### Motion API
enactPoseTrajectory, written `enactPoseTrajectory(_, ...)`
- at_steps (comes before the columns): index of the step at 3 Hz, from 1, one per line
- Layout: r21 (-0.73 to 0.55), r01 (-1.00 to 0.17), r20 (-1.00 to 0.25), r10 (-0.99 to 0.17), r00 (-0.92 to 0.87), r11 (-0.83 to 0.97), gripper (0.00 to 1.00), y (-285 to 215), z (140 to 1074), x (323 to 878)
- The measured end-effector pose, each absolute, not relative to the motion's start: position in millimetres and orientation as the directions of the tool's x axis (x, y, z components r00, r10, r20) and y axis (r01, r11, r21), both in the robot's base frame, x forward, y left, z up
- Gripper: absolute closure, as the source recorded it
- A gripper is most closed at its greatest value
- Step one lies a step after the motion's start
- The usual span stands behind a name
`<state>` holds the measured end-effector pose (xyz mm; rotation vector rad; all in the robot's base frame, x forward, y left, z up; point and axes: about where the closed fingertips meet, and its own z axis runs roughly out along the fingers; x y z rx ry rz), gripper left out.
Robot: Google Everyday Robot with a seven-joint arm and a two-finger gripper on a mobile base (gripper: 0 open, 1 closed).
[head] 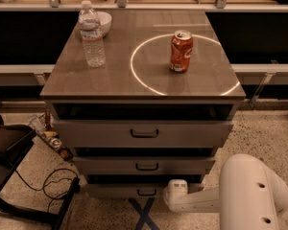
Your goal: Close bottom drawer
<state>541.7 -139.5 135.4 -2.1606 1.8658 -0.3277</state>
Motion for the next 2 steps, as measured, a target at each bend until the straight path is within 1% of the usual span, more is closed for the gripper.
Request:
enactPoseTrajectory(1,-0.402,-0.909,-0.023,-0.991,0.134,-0.114,1.0,-144.8,139.6,561.7)
enactPoseTrajectory(2,-0.402,-0.909,-0.023,-0.991,0.134,-0.114,1.0,-144.8,139.6,561.7)
